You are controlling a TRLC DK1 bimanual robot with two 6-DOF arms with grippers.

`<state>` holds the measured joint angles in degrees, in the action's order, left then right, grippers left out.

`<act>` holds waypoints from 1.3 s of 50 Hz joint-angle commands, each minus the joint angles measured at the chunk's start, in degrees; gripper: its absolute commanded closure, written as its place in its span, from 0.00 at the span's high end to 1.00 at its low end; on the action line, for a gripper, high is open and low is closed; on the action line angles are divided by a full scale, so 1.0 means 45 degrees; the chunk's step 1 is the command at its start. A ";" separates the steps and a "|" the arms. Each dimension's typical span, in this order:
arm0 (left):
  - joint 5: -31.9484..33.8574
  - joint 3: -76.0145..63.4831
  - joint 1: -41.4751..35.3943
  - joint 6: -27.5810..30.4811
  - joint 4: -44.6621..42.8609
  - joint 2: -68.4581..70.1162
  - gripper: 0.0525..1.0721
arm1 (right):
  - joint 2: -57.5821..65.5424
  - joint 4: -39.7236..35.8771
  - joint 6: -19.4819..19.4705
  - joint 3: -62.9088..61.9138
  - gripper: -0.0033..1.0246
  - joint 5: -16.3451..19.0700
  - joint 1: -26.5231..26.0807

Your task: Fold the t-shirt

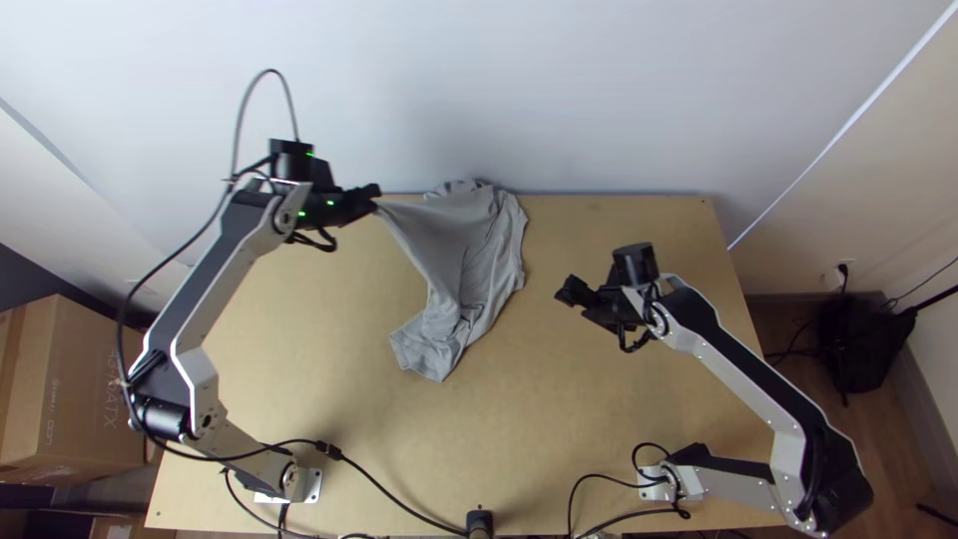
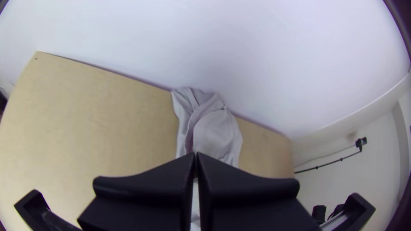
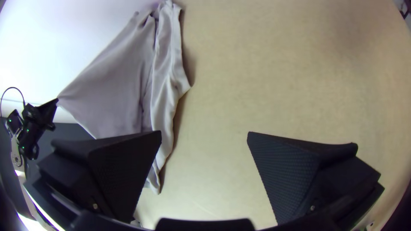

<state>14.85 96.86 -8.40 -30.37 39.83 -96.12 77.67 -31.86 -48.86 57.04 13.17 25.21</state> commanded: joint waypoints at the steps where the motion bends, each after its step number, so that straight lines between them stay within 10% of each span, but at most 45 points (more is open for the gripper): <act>1: 0.0371 -0.0001 0.1028 0.0362 0.0367 0.1203 0.02 | 0.1061 -0.0186 0.0233 0.0841 0.90 0.0140 0.0628; 30: 0.0821 -0.2091 0.5129 0.2491 0.1500 0.4308 0.02 | 0.5338 0.0614 0.0546 0.2677 0.87 0.1253 0.3225; 65: 0.2168 -0.3985 1.0989 0.4718 0.2339 0.5558 0.02 | 0.7232 0.1630 0.0546 0.4181 0.84 0.1839 0.3772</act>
<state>23.62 80.60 38.02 -12.01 49.65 -72.36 108.51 -24.67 -46.44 73.91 20.86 41.25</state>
